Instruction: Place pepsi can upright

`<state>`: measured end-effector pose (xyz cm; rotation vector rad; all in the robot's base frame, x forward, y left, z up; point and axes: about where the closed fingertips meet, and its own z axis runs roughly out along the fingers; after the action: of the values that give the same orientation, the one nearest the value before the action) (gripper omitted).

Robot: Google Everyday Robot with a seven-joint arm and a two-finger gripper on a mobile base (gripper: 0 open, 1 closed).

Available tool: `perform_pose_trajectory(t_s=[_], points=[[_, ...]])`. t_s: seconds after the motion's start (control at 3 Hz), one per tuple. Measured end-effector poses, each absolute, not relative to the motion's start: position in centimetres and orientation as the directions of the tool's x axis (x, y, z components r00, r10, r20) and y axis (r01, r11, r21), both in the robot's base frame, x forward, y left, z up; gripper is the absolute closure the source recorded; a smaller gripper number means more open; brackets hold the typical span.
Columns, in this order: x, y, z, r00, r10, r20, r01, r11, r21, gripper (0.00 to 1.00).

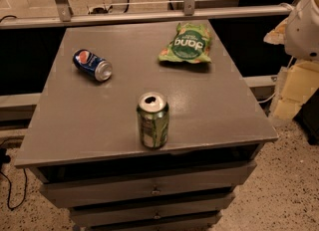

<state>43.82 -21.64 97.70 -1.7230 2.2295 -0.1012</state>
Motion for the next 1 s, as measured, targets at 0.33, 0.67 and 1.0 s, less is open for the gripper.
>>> perform_pose_trajectory(t_s=[0.33,0.67,1.0], points=[[43.8,-21.6,97.7,-0.221,-0.953,-0.208,-0.93,0.27,-0.249,0.0],[46.3,-18.6,96.6,-0.167,-0.95,-0.265,-0.943,0.232,-0.238,0.0],[50.7,-12.9,94.9,-0.084,-0.94,-0.331,-0.957,0.168,-0.235,0.0]])
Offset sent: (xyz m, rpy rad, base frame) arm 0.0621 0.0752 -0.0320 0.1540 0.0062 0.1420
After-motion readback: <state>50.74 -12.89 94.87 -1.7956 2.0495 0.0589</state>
